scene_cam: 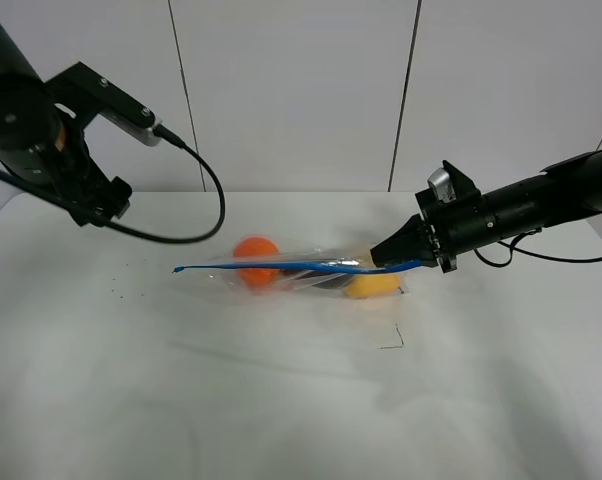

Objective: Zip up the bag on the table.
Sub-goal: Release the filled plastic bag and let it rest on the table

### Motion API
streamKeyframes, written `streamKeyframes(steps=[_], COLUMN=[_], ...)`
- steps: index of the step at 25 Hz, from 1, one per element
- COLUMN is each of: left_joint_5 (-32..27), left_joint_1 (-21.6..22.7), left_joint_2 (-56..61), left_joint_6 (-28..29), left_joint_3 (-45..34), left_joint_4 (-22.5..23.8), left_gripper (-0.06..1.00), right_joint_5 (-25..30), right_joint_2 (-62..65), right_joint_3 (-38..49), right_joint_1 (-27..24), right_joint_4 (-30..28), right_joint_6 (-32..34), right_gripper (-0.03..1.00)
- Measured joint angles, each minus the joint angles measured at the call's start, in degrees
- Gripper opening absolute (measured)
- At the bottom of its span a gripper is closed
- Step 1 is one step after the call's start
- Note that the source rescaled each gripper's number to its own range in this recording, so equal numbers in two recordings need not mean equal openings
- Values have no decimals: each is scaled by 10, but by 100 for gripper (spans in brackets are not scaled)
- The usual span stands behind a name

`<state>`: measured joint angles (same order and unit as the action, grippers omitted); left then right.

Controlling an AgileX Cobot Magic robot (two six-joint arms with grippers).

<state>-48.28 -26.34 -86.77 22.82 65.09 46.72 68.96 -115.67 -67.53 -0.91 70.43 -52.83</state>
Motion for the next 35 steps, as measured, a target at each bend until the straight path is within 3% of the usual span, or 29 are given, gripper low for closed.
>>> streamKeyframes(steps=[5, 11, 23, 35], left_joint_5=[-11, -21, -41, -63], left_joint_1=[88, 177, 300, 310], left_joint_2=[1, 1, 51, 225], left_joint_6=[-92, -126, -128, -160], left_joint_3=[56, 65, 65, 65], left_joint_4=[-135, -228, -277, -301], left_gripper=[100, 100, 100, 100], right_joint_5=[0, 0, 0, 0], right_joint_2=[0, 0, 0, 0], right_joint_3=[0, 0, 0, 0], right_joint_1=[0, 0, 0, 0], right_joint_4=[0, -1, -13, -15], right_joint_6=[0, -1, -4, -16], right_gripper=[0, 0, 0, 0])
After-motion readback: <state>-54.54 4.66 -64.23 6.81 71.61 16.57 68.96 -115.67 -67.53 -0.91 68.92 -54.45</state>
